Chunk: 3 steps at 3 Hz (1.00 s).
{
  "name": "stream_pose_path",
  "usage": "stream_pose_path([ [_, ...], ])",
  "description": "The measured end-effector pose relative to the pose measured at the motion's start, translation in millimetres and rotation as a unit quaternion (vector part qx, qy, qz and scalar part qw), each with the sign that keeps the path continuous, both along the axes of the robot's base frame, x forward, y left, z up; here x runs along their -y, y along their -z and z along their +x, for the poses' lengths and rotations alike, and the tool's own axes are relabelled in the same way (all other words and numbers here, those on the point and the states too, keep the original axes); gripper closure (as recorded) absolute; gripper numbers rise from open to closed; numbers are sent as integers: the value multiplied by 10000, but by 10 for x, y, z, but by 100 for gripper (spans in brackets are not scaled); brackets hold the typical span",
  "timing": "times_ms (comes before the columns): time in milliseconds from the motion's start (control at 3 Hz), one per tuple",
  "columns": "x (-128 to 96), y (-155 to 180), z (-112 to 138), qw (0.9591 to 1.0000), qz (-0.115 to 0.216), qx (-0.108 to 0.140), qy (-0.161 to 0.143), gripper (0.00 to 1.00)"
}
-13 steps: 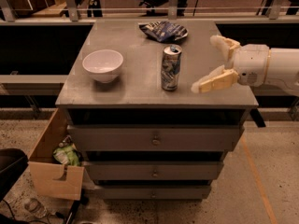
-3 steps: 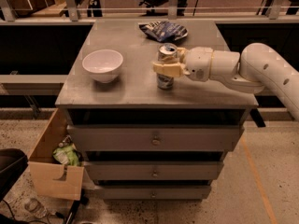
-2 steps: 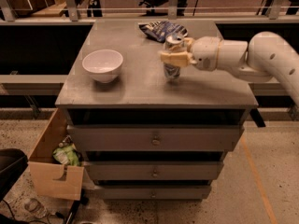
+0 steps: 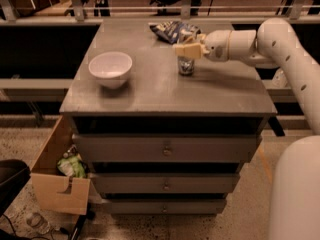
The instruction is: Move redbull can near blue chip bag
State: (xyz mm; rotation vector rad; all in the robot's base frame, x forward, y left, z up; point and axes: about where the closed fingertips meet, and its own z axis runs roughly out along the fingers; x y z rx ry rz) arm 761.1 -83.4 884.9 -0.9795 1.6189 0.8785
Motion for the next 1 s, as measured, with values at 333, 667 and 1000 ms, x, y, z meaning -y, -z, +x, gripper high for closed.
stream_pose_path([
  [333, -2, -121, 1, 10000, 1, -2, 0, 100],
  [667, -1, -125, 1, 10000, 1, 2, 2, 100],
  [1000, 26, -280, 10, 9999, 5, 139, 80, 100],
])
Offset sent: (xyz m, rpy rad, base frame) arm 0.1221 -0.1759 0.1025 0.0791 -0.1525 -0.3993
